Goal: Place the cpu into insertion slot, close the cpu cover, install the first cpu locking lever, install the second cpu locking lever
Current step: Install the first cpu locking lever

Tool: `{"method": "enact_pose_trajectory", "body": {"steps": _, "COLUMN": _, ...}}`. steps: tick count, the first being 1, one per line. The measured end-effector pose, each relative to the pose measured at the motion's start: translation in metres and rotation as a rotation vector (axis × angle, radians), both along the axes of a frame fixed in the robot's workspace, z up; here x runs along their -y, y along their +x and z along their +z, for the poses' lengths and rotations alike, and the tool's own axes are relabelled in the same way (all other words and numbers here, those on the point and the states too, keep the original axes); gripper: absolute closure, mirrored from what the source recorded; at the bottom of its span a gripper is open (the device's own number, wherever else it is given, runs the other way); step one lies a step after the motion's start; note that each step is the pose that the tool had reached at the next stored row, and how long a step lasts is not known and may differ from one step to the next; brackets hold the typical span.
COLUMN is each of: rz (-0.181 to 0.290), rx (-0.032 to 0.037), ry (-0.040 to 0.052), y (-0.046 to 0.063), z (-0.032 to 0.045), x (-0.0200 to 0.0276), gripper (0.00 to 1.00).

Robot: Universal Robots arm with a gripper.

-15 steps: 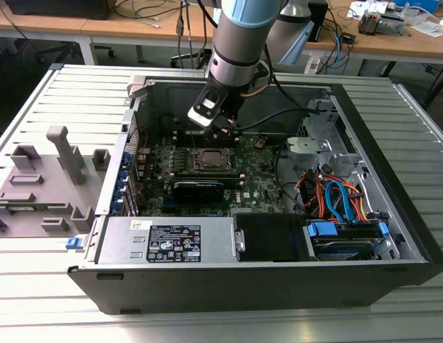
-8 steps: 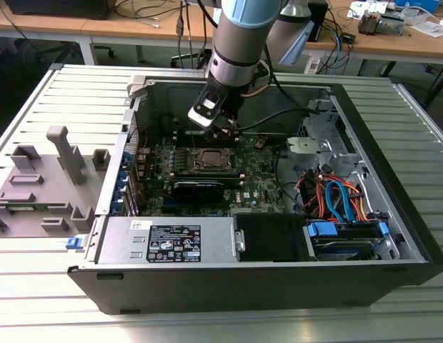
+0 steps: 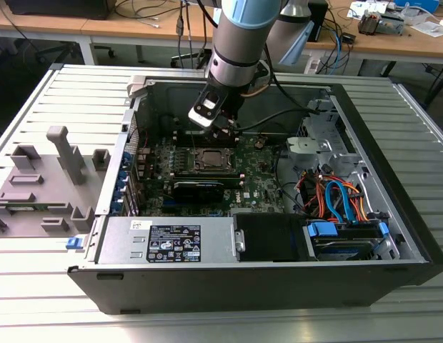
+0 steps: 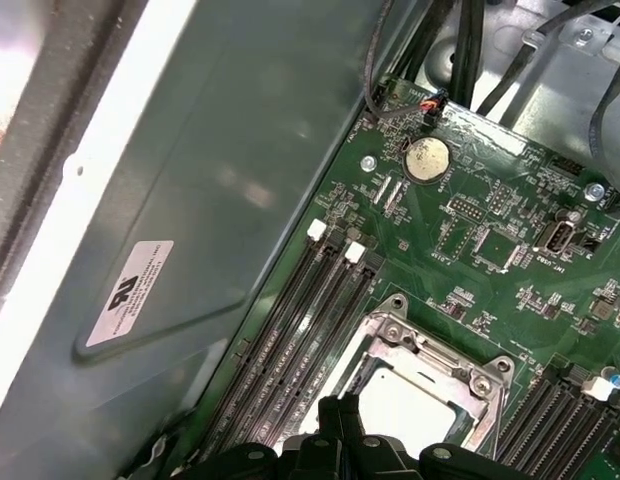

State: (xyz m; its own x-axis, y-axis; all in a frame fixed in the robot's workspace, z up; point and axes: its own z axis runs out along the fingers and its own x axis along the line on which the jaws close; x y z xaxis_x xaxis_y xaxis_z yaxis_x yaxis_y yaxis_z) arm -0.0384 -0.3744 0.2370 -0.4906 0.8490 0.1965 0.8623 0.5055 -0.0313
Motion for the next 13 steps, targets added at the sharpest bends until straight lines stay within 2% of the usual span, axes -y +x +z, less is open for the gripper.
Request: {"method": "enact_pose_trajectory", "body": {"steps": 13, "rz": 0.011, "rx": 0.0, "ry": 0.0152, "y": 0.0, "z": 0.0, "x": 0.0, "gripper": 0.89}}
